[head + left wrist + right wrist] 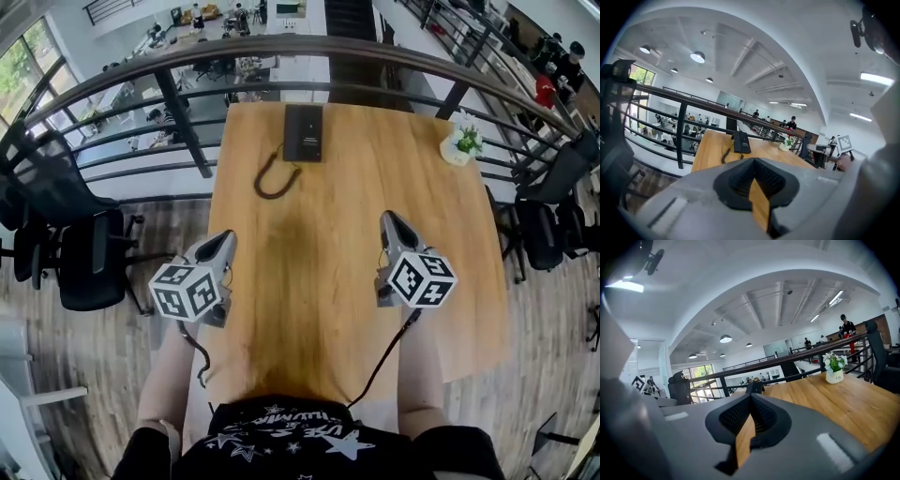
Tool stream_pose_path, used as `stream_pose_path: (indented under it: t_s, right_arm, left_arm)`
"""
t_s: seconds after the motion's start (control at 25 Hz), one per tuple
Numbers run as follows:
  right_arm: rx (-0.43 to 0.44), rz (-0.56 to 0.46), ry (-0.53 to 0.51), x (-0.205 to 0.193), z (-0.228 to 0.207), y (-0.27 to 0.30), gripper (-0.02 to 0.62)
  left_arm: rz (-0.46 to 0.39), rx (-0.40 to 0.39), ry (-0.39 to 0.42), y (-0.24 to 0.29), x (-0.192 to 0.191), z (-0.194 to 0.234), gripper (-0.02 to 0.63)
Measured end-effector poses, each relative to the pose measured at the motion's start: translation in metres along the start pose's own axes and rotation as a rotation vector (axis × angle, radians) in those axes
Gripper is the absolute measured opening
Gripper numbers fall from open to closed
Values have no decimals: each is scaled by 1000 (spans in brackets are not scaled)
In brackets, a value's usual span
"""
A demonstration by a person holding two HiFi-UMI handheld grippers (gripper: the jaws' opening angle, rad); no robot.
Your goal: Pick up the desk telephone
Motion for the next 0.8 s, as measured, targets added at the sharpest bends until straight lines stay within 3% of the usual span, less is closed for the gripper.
stream_pose_path:
  t_s: [0.52,0.6,0.8]
  right_arm:
    - [81,135,-3,-2,-32,121,2]
    - [91,149,-3,-5,-36,135,3]
    - [109,186,47,-17,-52,174,3]
  left_arm:
    - [42,-39,-40,134,47,40,3]
    - [70,-57,-43,154,49,50,69]
    - [132,-63,-8,199,46,70,95]
Point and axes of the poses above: the fingertips, and each gripper's own axes: y forward along the fingers, z to its left, x out of its top, the point moved 9 cm from there along -y, backward along the fingers, and after that the axes turned 1 degree about -x, right-handed, at the moved point
